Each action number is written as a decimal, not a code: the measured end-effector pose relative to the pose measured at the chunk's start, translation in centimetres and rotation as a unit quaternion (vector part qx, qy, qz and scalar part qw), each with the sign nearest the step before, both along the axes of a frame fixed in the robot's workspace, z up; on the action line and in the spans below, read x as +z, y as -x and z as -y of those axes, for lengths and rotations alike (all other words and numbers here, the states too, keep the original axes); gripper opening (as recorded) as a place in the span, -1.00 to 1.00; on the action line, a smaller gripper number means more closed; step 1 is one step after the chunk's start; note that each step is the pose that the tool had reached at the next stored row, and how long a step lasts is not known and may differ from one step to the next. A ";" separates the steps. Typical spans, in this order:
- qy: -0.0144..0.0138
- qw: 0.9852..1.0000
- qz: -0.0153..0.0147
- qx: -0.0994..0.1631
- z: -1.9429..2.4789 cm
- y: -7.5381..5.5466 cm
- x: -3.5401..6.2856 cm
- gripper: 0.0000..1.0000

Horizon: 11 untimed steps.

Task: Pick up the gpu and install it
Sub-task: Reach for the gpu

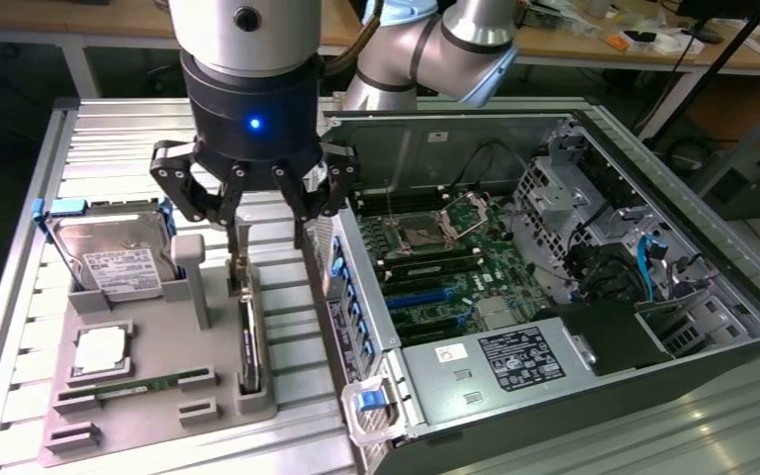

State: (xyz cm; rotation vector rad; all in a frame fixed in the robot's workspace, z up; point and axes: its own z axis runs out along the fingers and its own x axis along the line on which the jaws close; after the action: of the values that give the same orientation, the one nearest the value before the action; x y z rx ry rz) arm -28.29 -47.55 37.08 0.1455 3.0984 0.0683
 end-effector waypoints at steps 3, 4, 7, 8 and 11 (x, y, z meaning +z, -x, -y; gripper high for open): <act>0.000 1.000 0.000 0.000 0.50 0.3 -0.22 0.15; 0.000 1.000 0.000 0.000 0.67 0.4 -0.29 0.15; 0.000 1.000 0.001 0.000 1.27 0.6 -0.59 0.15; 0.000 1.000 0.001 0.000 1.43 0.7 -0.73 0.15; 0.000 1.000 0.001 0.000 1.55 0.8 -1.35 0.15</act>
State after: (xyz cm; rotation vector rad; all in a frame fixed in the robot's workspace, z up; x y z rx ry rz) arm -29.10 -49.10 35.73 0.1454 3.0967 0.0682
